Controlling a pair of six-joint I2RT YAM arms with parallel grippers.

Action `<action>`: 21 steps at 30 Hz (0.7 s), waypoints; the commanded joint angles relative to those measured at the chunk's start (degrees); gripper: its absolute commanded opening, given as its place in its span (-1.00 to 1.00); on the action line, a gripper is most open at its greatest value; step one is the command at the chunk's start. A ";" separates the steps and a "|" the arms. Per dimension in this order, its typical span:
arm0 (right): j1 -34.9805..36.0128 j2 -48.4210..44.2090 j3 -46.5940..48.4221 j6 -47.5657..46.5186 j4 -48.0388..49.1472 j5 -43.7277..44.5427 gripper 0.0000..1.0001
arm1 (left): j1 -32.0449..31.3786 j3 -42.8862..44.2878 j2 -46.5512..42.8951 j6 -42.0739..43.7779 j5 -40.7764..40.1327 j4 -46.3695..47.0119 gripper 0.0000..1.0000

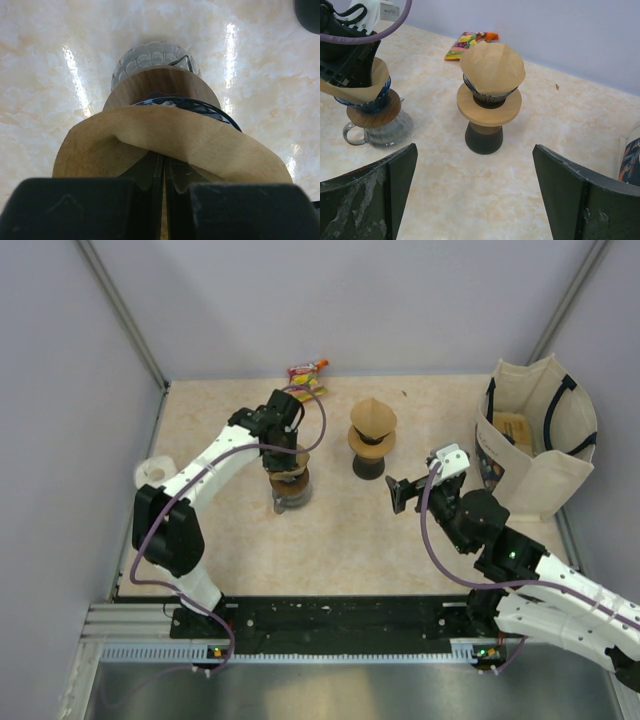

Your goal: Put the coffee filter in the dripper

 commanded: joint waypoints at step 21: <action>0.47 -0.80 -0.57 -0.88 0.90 2.39 0.98 | -0.14 -4.14 -4.00 -0.61 0.88 6.18 -0.86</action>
